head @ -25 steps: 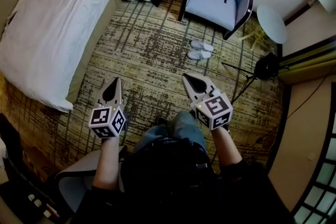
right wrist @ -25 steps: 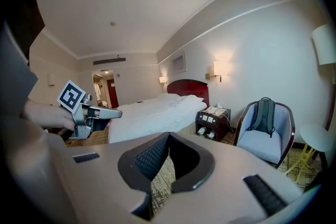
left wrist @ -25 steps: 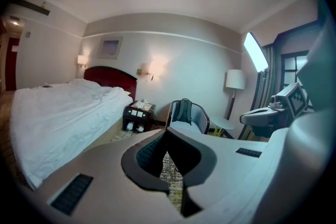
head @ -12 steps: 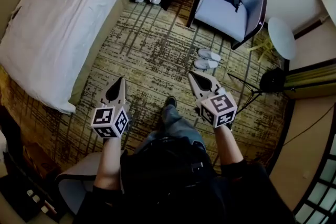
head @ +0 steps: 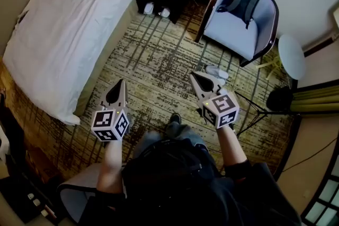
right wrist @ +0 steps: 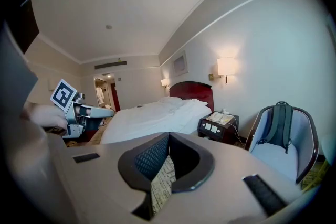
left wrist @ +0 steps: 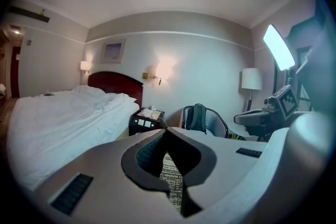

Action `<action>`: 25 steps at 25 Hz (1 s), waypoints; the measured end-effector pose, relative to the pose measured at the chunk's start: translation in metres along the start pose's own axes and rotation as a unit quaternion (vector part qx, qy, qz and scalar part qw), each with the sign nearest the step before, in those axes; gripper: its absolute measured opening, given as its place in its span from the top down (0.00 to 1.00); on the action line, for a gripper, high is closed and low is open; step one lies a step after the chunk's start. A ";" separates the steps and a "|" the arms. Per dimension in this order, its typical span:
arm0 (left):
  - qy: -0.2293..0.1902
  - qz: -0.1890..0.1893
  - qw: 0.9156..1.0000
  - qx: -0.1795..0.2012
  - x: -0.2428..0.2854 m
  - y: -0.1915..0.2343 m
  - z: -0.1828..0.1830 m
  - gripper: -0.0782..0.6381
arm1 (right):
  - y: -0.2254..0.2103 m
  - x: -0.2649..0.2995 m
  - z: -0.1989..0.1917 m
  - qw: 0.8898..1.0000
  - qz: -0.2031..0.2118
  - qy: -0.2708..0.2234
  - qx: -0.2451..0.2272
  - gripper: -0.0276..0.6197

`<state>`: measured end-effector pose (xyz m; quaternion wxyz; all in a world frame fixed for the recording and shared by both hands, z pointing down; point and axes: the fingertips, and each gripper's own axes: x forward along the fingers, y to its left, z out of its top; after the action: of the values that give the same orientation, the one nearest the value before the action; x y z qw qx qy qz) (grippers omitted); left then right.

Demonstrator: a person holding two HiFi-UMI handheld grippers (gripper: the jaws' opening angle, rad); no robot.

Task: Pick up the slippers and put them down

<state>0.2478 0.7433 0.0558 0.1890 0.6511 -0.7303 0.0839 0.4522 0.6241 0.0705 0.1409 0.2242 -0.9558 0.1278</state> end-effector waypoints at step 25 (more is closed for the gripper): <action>0.016 -0.072 0.997 0.031 0.126 0.201 0.078 0.89 | 0.028 0.226 0.069 0.998 -0.050 0.001 0.031 0.96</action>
<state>0.0273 0.6265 0.0581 0.1863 0.7064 -0.6751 0.1030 0.2304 0.5381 0.0754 0.1412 0.2759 -0.9387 0.1507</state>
